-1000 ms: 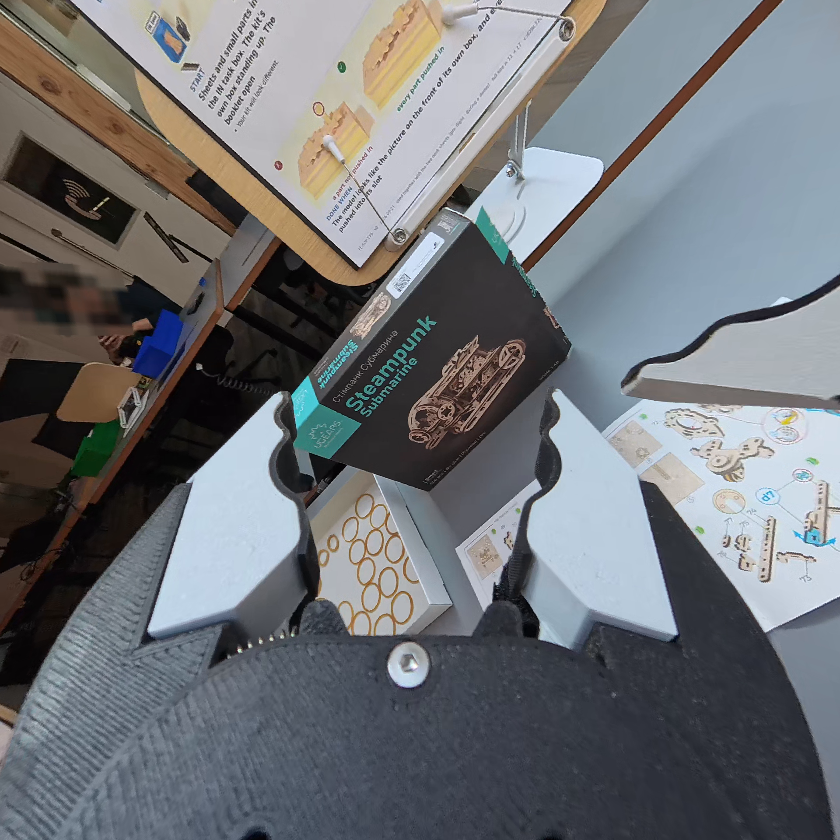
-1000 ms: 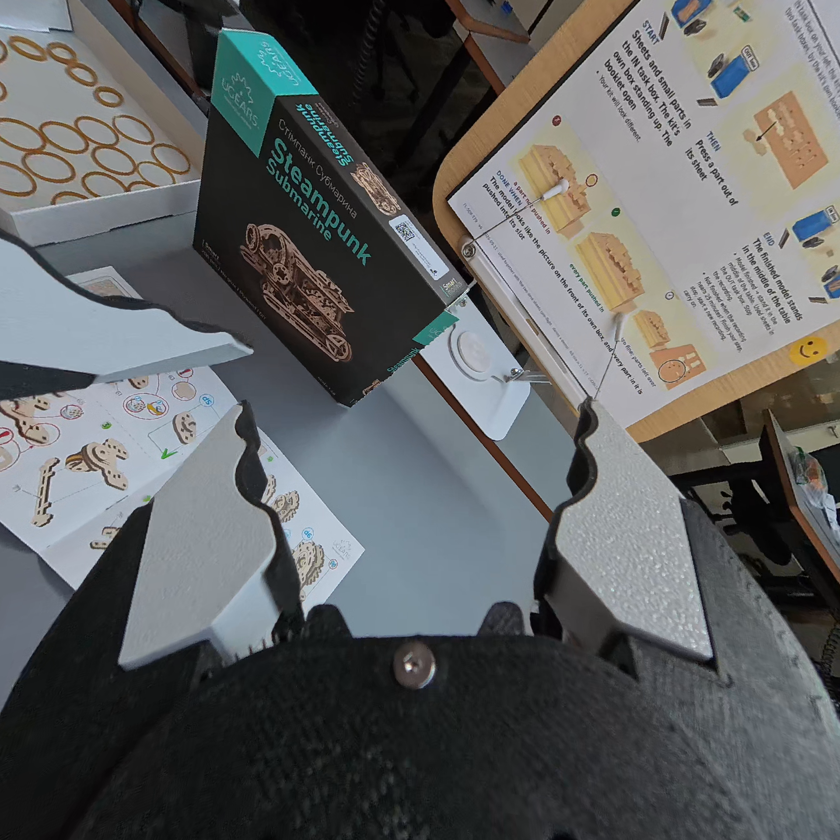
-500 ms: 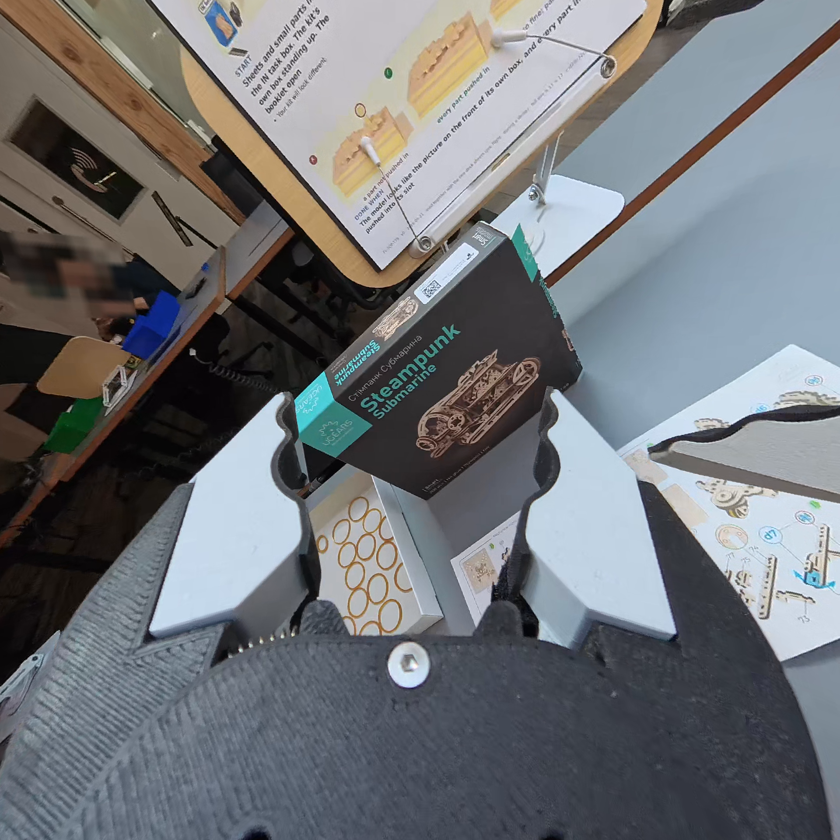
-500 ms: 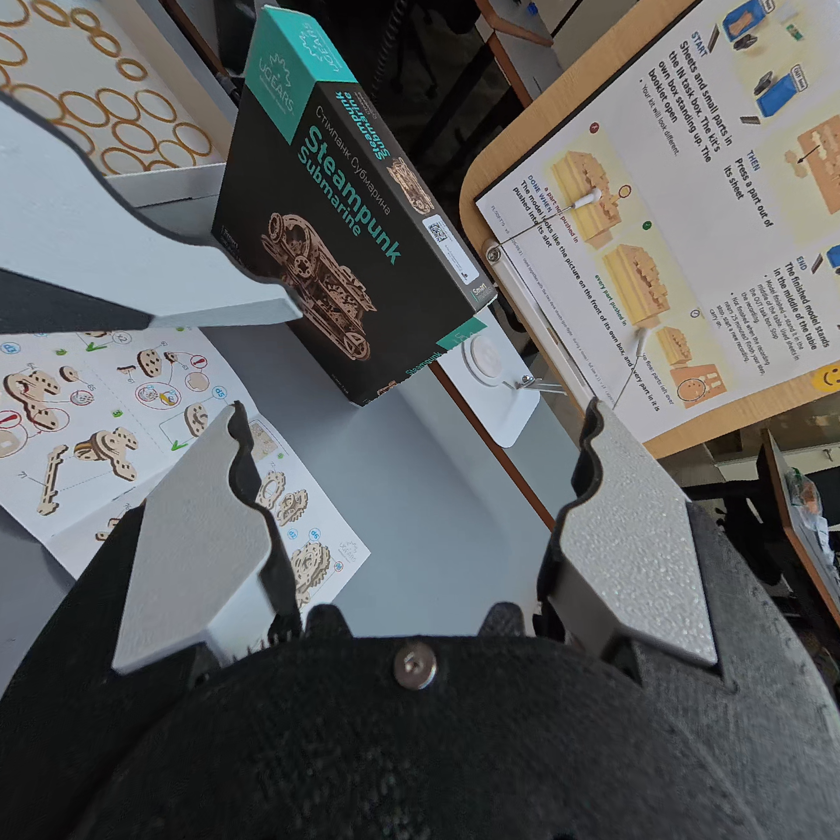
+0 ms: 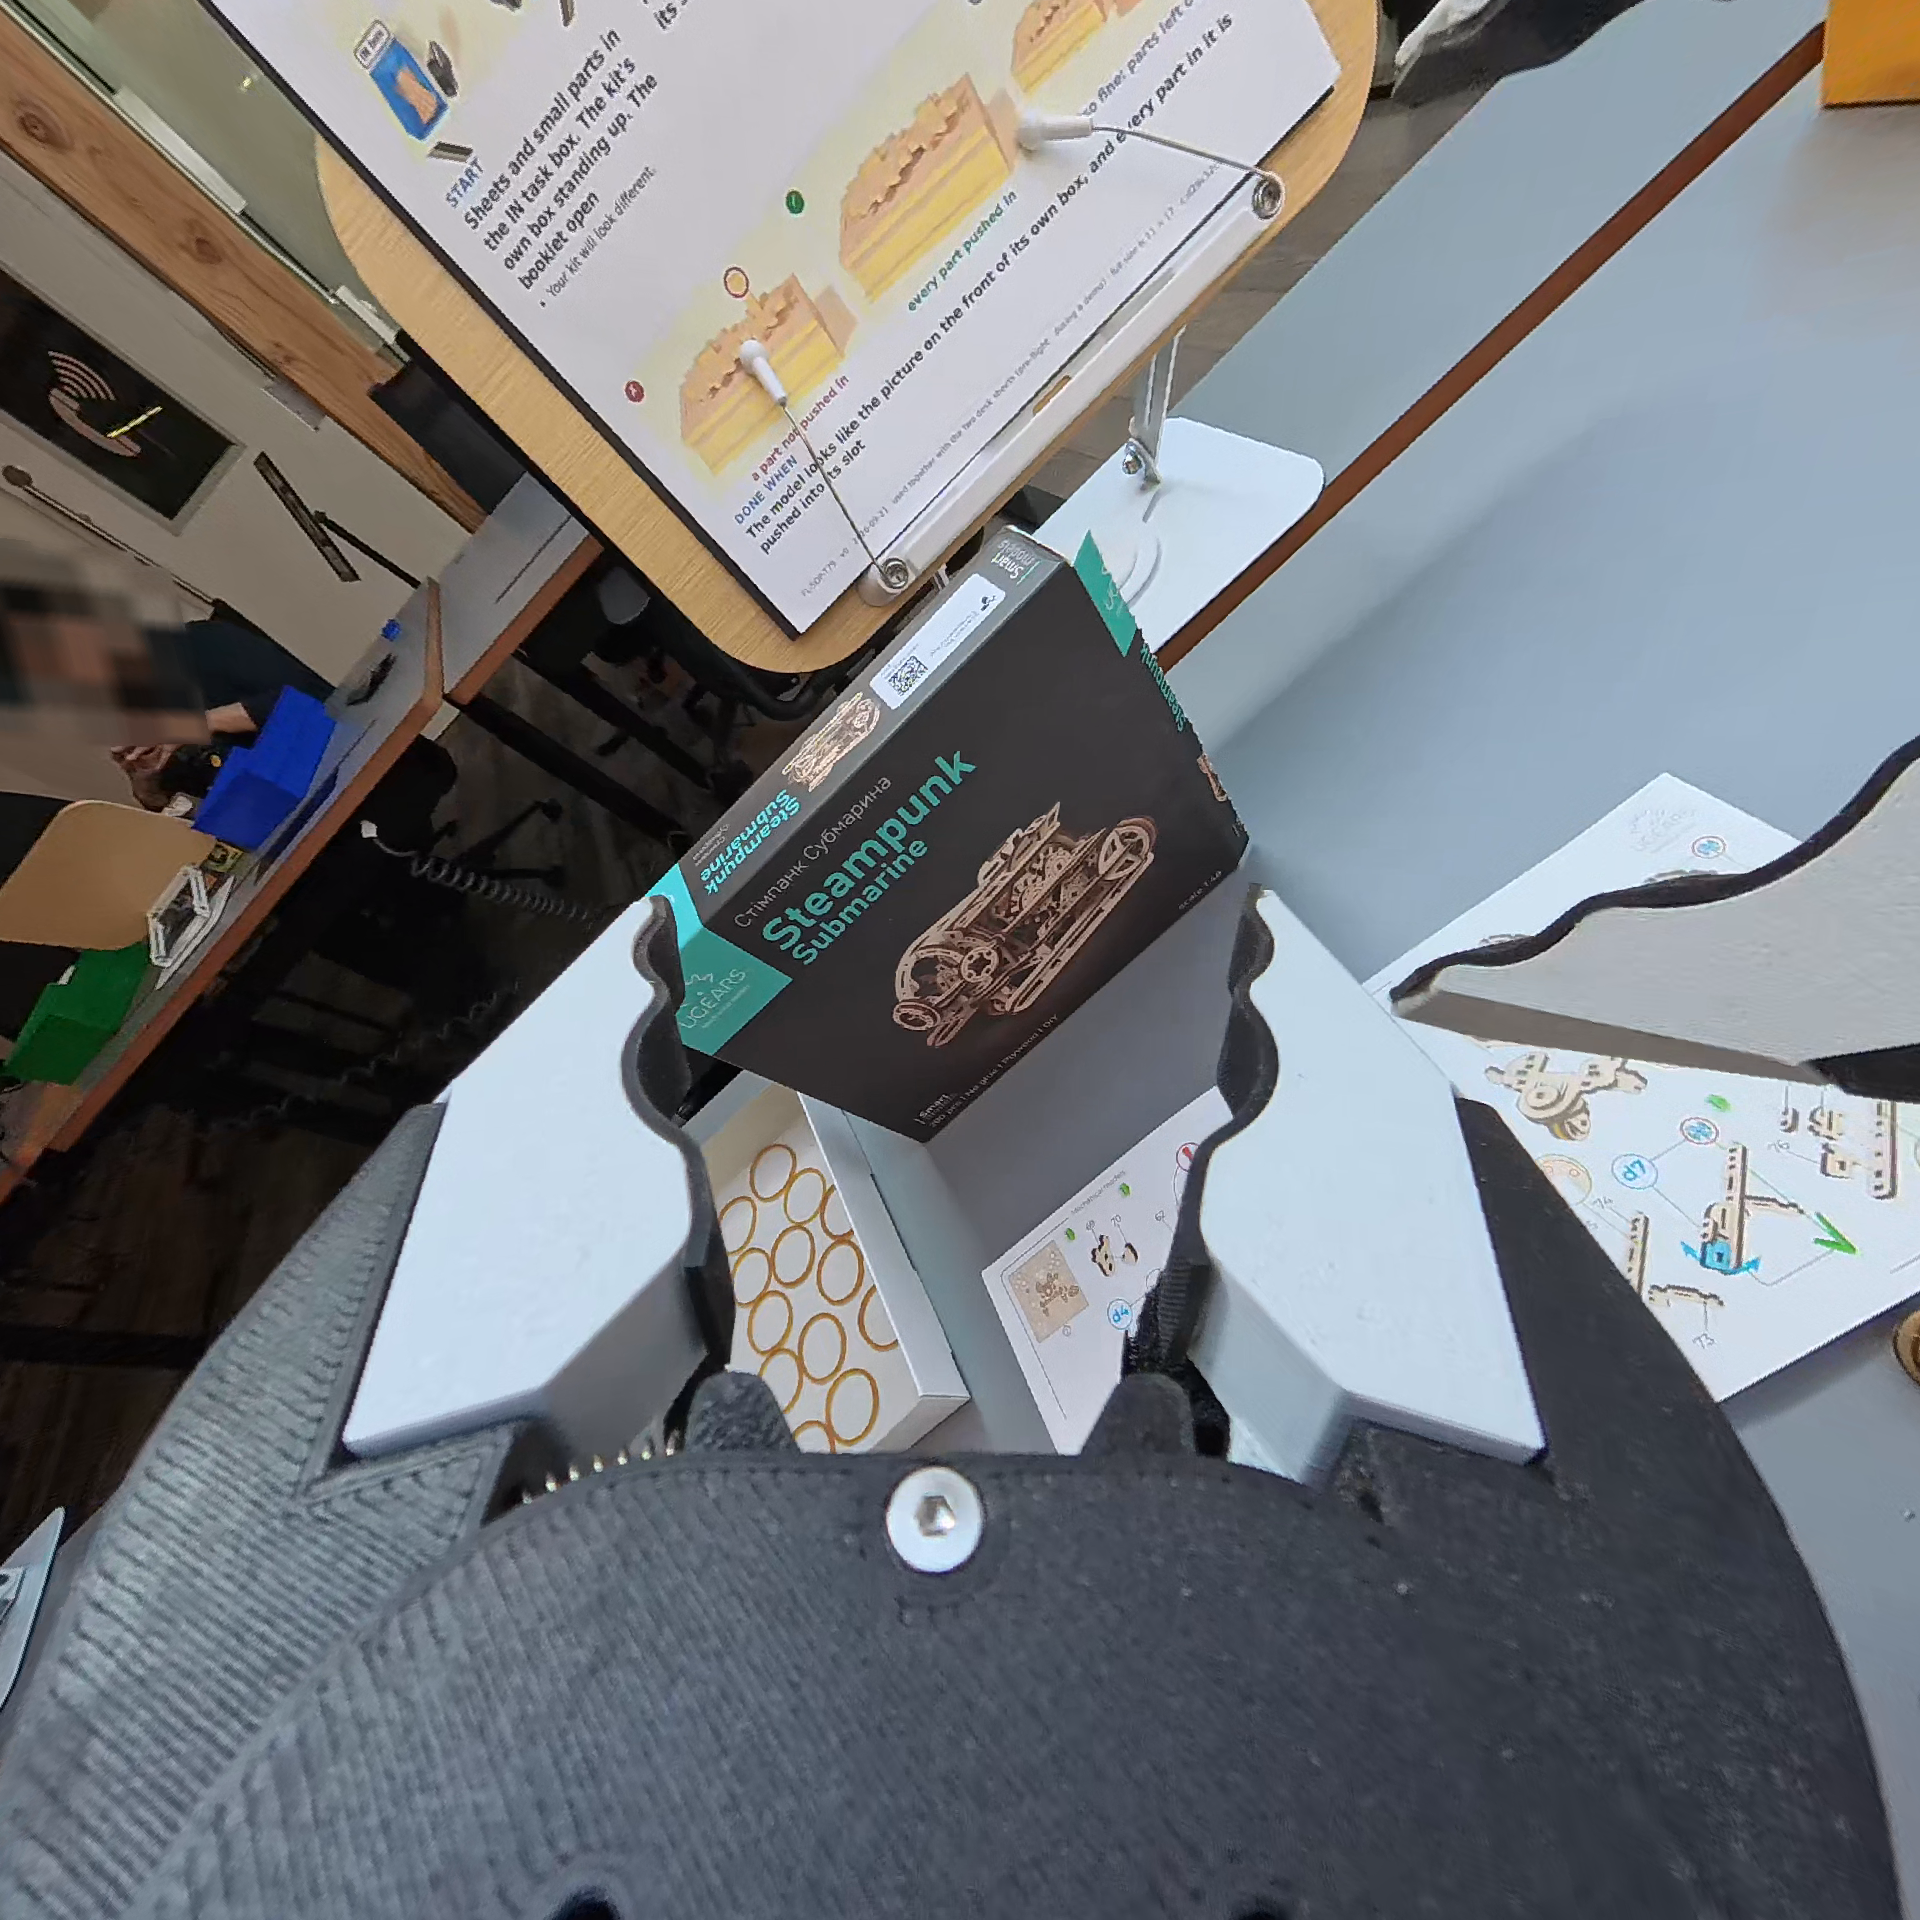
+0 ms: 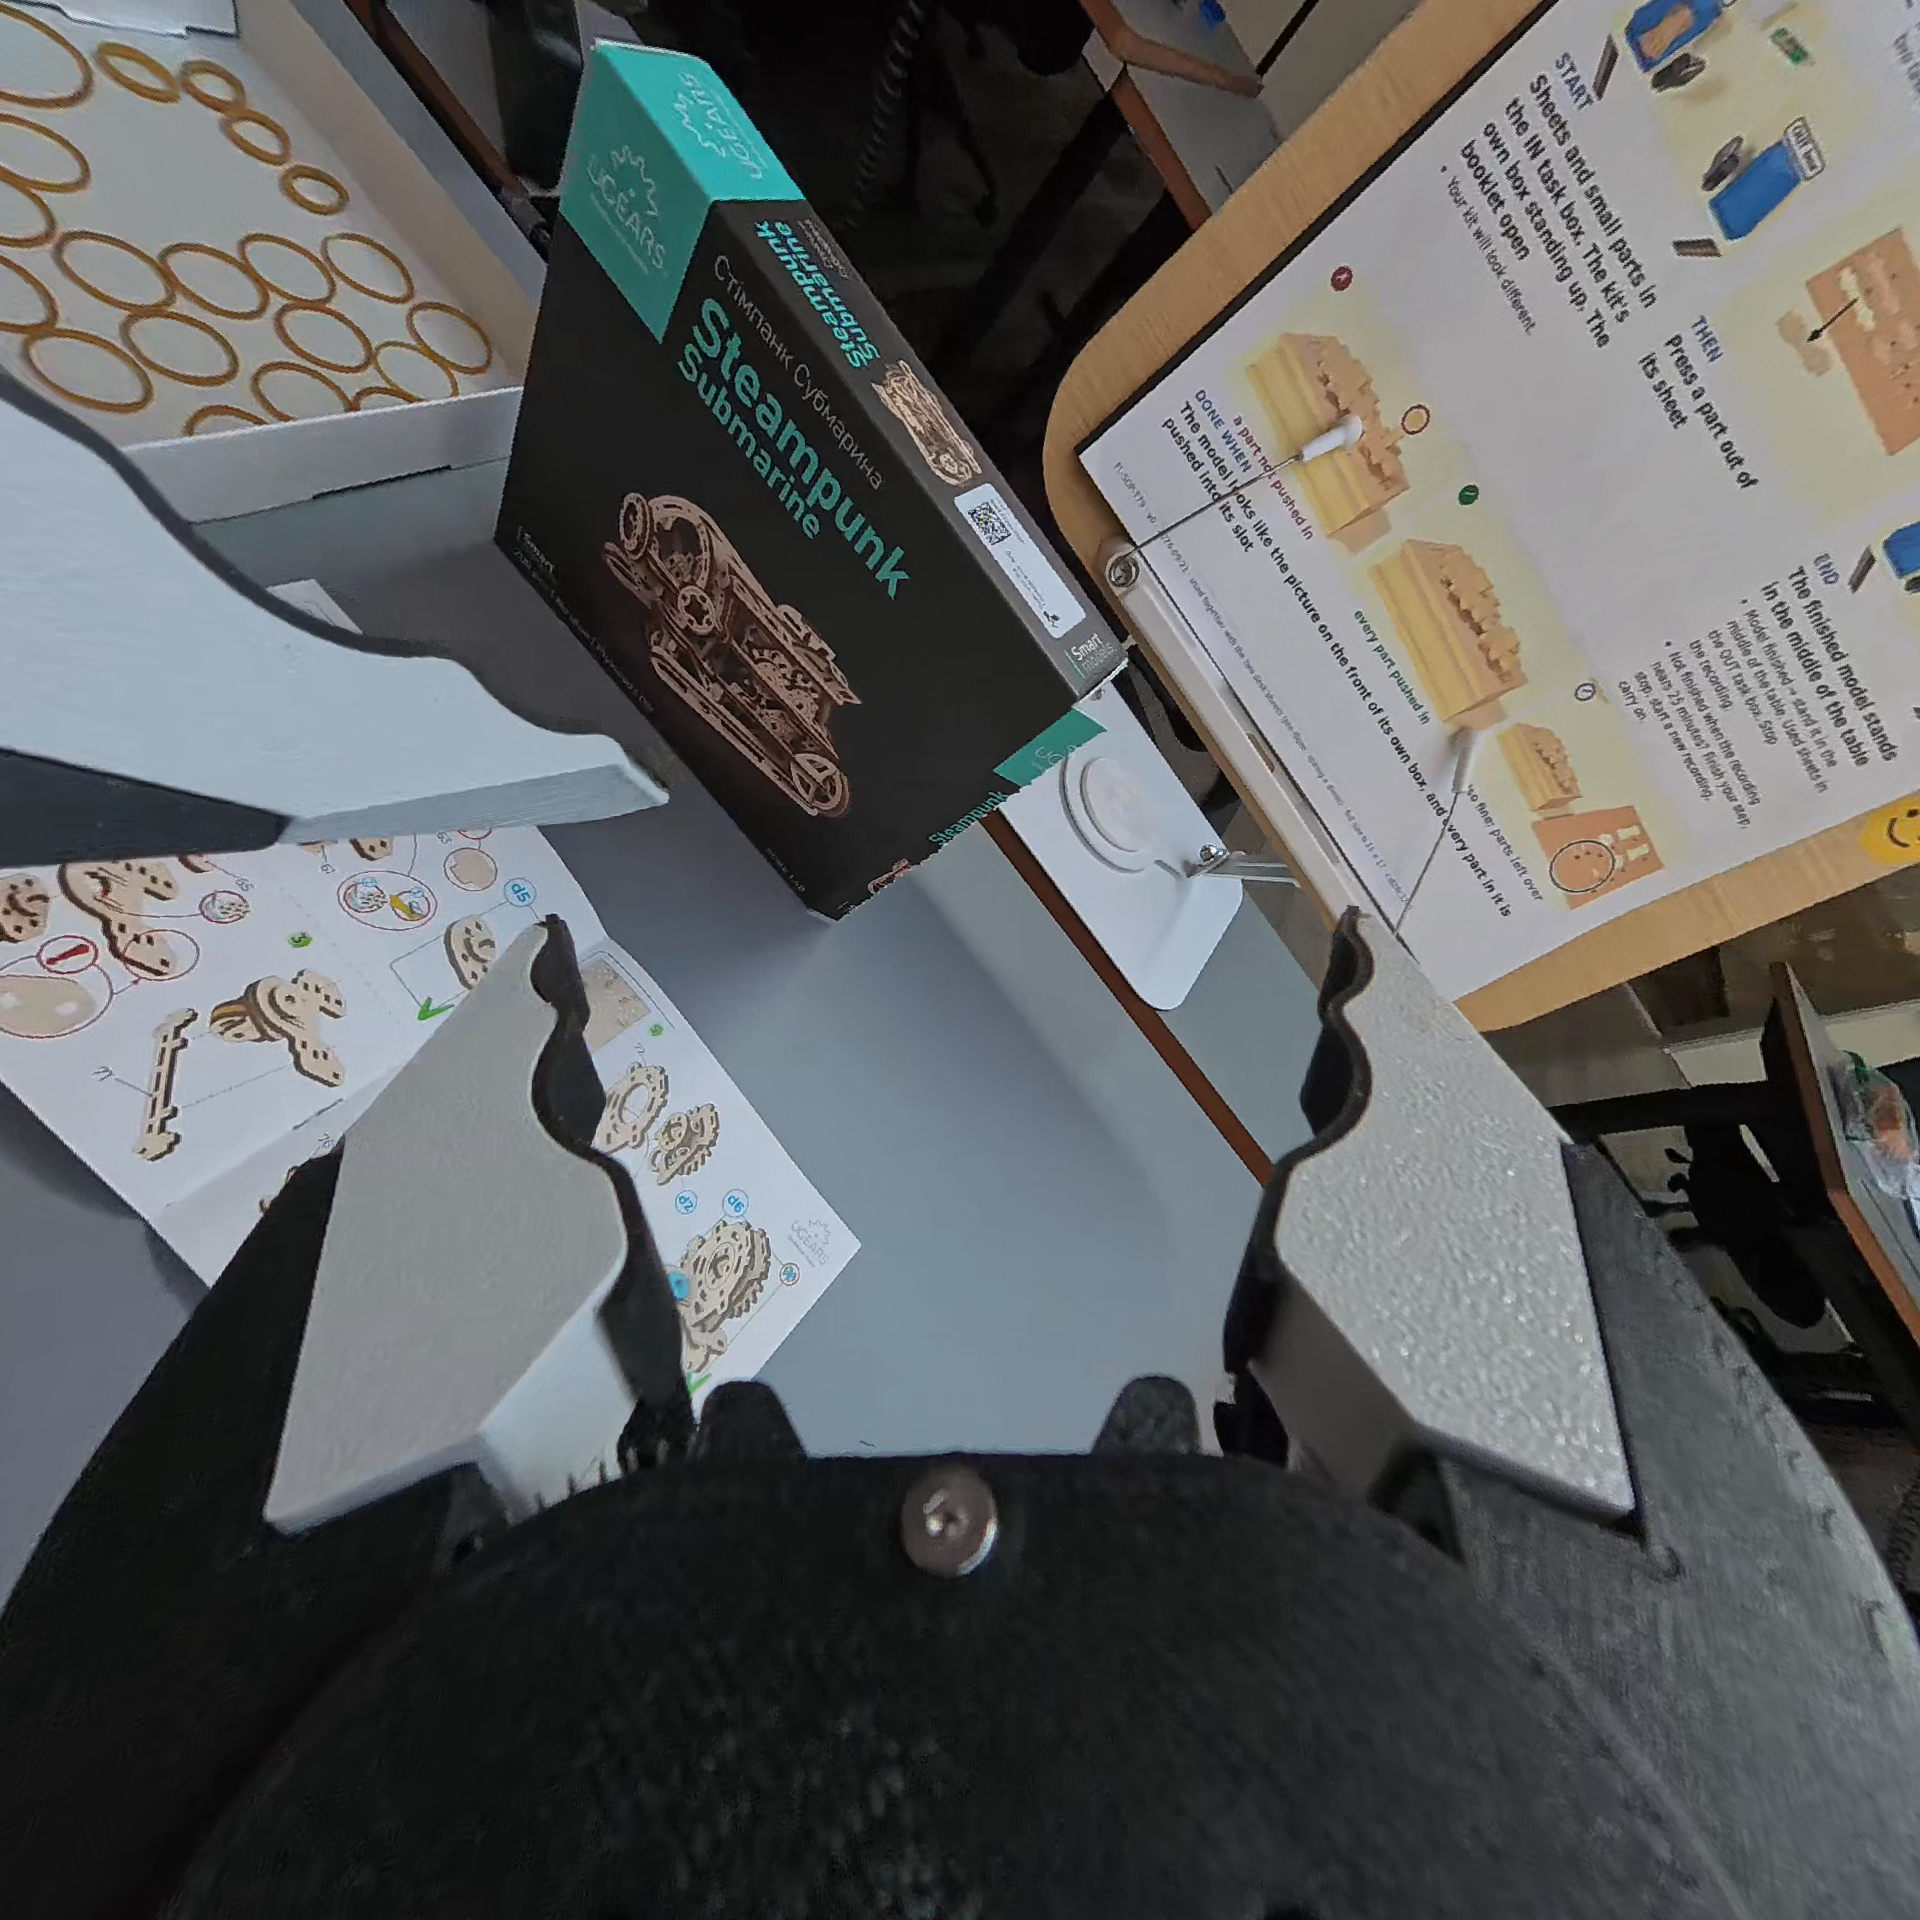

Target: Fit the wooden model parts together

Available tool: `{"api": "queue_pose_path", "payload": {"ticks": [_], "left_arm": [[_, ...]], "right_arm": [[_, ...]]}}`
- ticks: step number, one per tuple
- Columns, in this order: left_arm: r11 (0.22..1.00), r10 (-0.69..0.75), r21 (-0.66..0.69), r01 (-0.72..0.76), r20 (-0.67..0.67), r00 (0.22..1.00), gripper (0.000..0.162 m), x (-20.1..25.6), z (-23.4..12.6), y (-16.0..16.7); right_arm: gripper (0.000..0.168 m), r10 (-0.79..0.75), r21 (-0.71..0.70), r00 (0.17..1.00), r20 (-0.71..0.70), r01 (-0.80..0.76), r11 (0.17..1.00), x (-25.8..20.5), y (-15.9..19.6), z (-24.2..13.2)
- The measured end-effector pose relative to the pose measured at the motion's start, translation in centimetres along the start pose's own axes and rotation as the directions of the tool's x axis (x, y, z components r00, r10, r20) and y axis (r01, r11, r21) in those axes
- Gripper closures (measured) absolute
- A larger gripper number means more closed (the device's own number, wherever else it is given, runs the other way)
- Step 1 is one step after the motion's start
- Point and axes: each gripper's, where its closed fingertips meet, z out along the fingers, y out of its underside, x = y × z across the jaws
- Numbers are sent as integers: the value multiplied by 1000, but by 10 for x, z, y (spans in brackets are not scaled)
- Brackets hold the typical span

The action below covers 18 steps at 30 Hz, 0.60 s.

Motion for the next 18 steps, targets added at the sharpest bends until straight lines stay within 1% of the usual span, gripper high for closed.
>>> {"api": "queue_pose_path", "payload": {"ticks": [2,3,4,8,10,12,13,14,15,16,17,18], "left_arm": [[999,51,-3,-51,15,999,60,0,0,1],[996,92,-9,-91,50,995,62,-3,0,2],[995,104,-11,-104,72,992,63,-5,1,3],[994,100,-49,-97,70,992,60,-9,5,13],[993,103,-61,-99,64,993,59,-8,7,15],[996,83,-36,-82,27,996,63,-1,9,12],[999,47,-23,-46,27,999,64,-3,8,10],[999,-26,-22,26,13,1000,64,-8,6,9],[993,-122,-13,121,-41,992,60,-13,3,7],[975,-222,11,224,-94,971,59,-22,-4,3],[950,-302,44,308,-112,947,59,-38,-11,-1],[931,-350,79,357,-96,932,60,-58,-20,-1]], "right_arm": [[32,59,18,998,37,-60,998,-4,-4,1],[32,73,23,995,62,-74,997,-8,-5,1],[32,77,23,994,76,-79,997,-11,-5,2],[30,105,-27,989,102,-102,994,-18,1,9],[29,89,-27,993,75,-87,996,-12,3,11],[29,48,1,998,38,-48,999,-4,0,10],[28,4,37,999,35,-5,999,-3,-4,7],[29,-70,63,998,-5,70,996,0,-8,4],[30,-144,62,988,-58,148,987,5,-10,0],[30,-182,49,979,-89,187,981,8,-10,-4],[30,-175,34,981,-80,178,983,11,-8,-8],[30,-129,30,990,-60,131,991,17,-5,-13]]}}
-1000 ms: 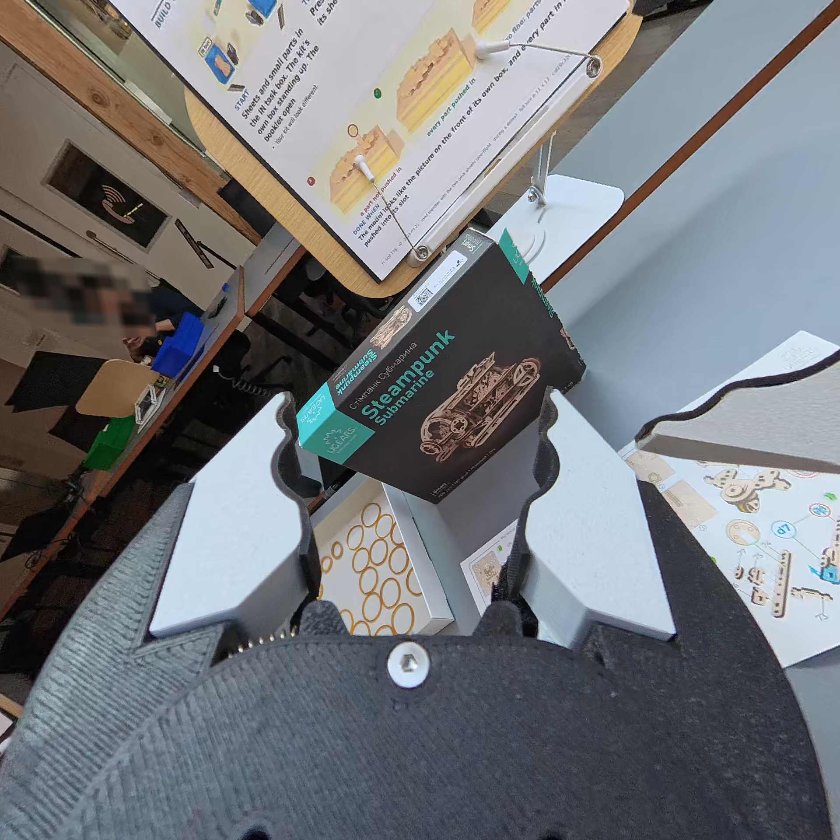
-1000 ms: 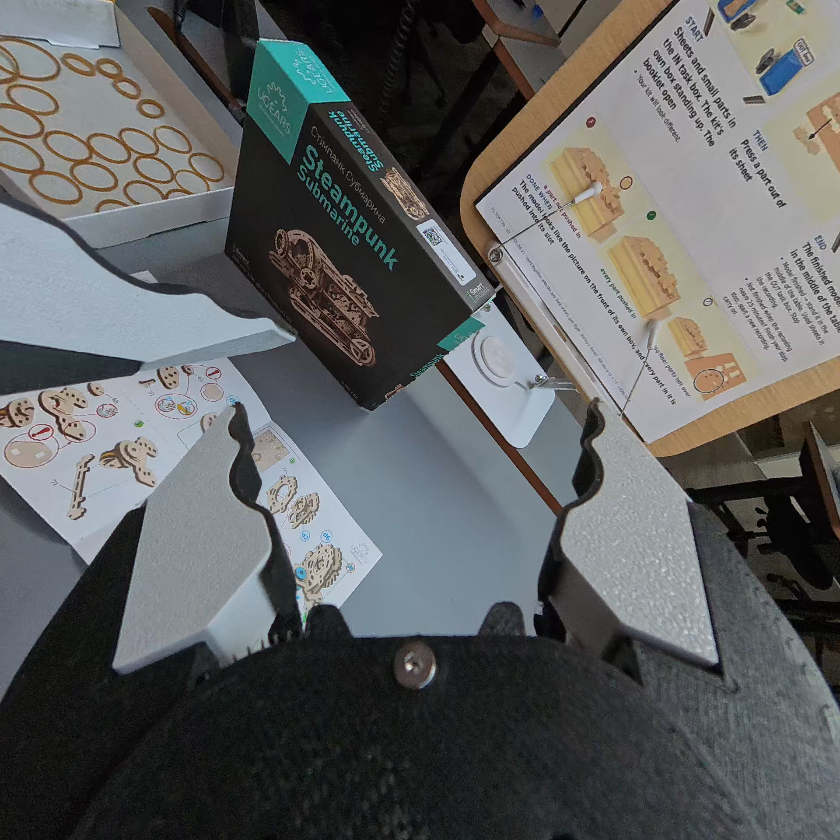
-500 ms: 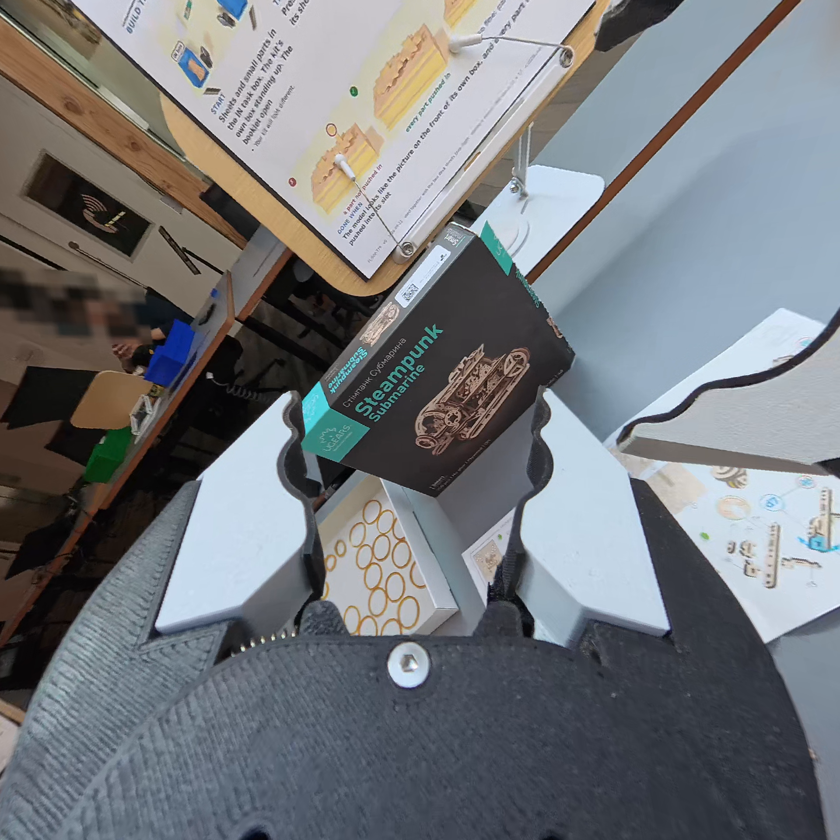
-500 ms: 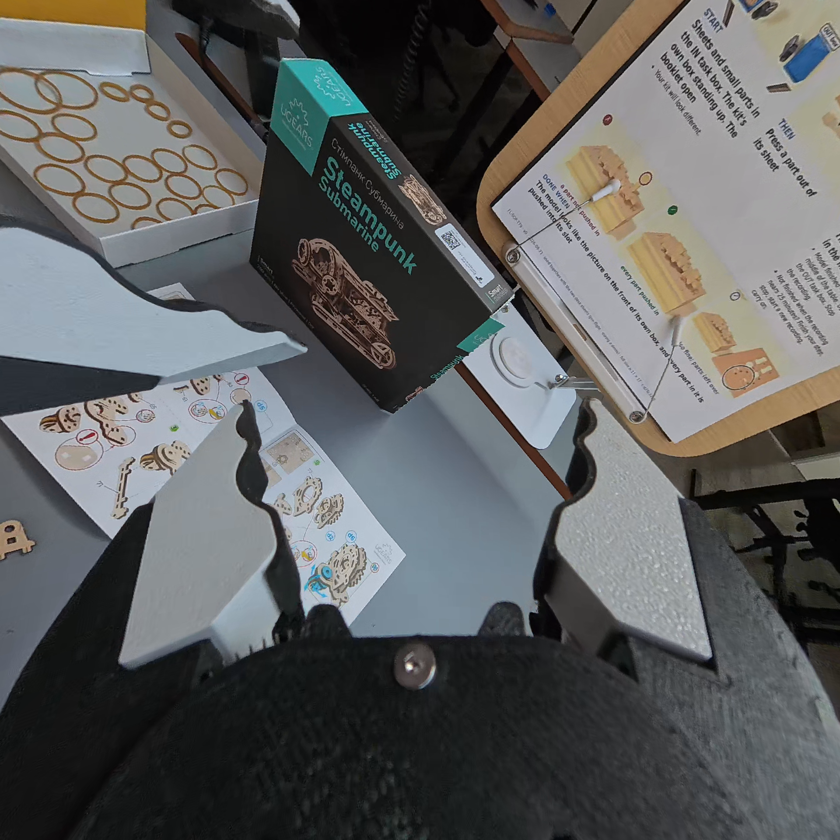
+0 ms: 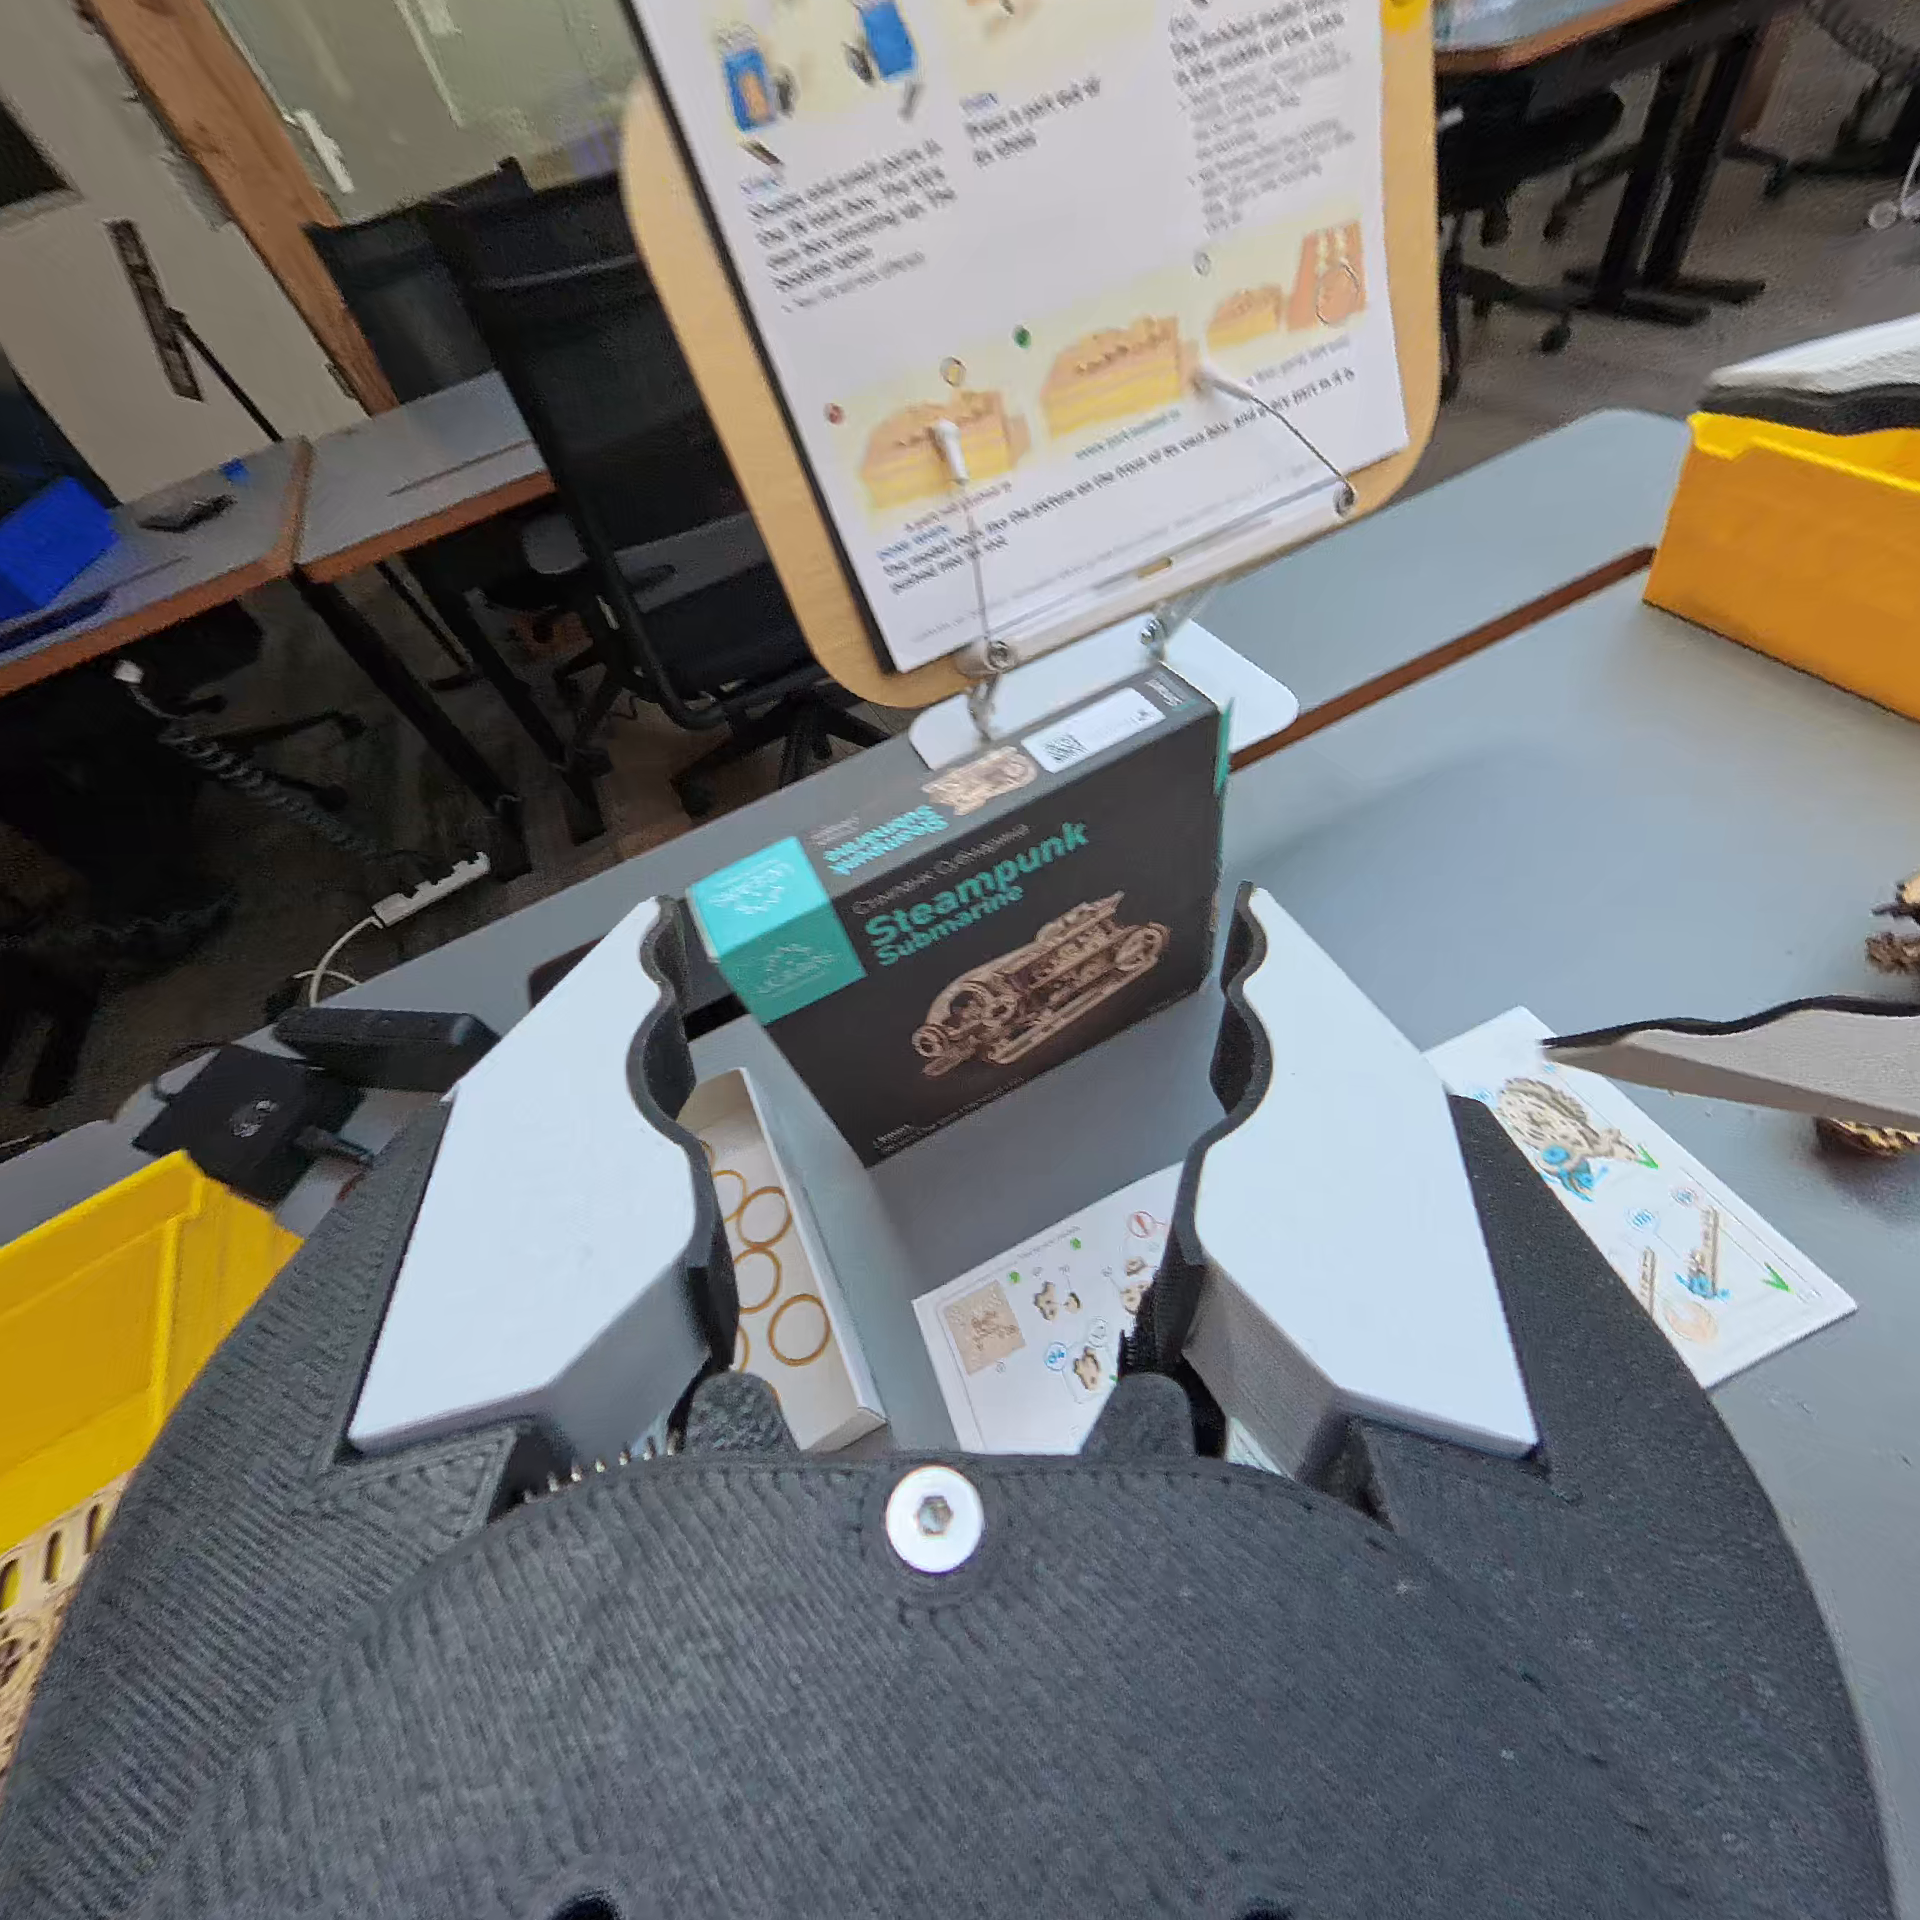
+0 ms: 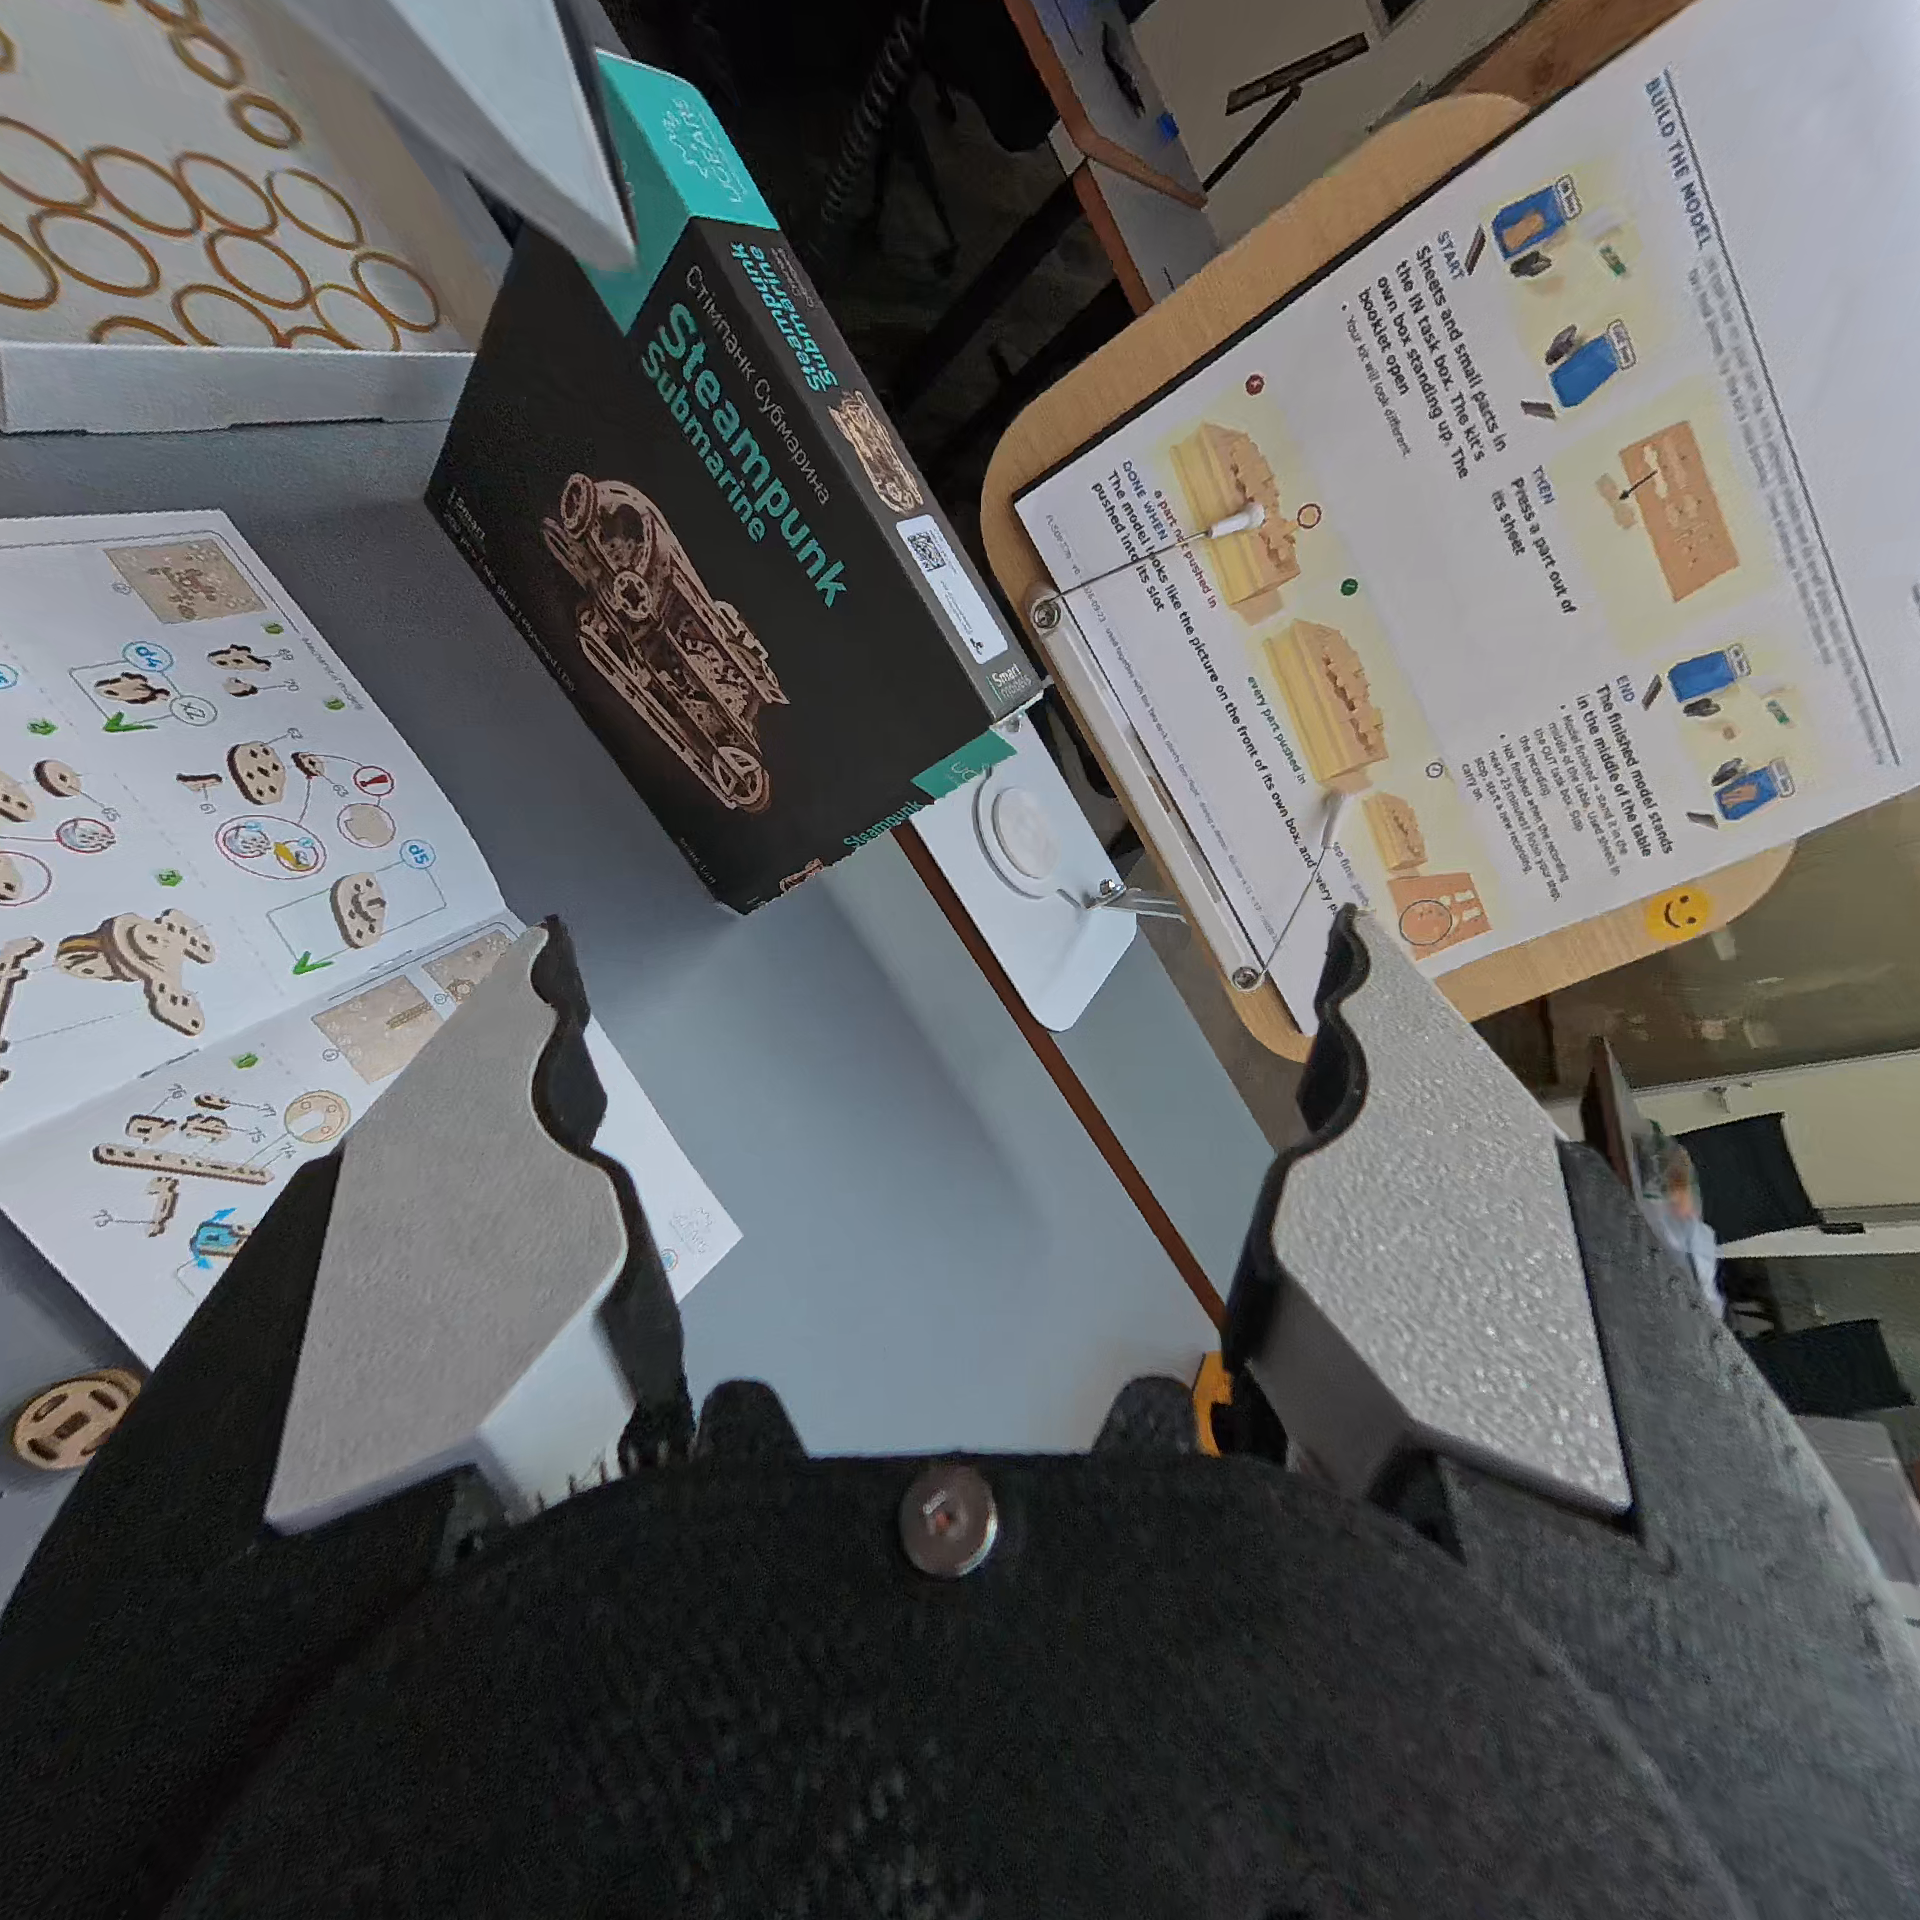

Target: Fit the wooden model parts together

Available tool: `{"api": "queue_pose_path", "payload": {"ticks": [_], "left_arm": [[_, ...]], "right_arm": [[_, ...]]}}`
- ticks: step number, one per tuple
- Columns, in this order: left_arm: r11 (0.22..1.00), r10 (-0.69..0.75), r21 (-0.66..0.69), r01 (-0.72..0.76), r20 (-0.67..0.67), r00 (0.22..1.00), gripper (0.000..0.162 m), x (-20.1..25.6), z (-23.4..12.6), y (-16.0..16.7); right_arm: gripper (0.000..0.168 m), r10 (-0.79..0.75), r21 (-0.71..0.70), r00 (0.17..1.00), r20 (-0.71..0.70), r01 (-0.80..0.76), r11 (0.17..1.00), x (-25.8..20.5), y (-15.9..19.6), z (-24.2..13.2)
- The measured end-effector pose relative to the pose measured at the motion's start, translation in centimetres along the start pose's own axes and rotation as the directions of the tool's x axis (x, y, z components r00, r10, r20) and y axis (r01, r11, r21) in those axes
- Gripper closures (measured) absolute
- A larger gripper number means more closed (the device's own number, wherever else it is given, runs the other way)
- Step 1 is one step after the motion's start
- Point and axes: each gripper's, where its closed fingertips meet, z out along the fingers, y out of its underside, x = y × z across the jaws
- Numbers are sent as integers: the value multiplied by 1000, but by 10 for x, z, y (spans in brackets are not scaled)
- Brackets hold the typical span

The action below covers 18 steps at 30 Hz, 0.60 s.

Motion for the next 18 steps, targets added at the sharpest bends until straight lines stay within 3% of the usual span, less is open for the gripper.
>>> {"api": "queue_pose_path", "payload": {"ticks": [2,4,7,9,14,18], "left_arm": [[999,0,46,-4,102,995,62,-33,-20,-10],[998,50,31,-58,218,975,62,-56,-35,-12],[992,125,-31,-122,297,947,61,-65,-48,-10],[992,125,-56,-113,333,935,61,-72,-55,-8],[991,100,-116,-59,389,916,61,-86,-72,3],[992,104,-114,-62,413,905,62,-85,-76,2]], "right_arm": [[33,131,-73,990,52,-127,989,15,21,-14],[34,227,-299,972,67,-197,934,24,71,-37],[35,174,-535,984,-44,-170,827,35,126,-77],[36,149,-609,989,13,-110,785,9,132,-88],[41,-65,-681,966,251,224,697,-56,130,-85],[44,-156,-685,945,289,318,655,-73,128,-78]]}}
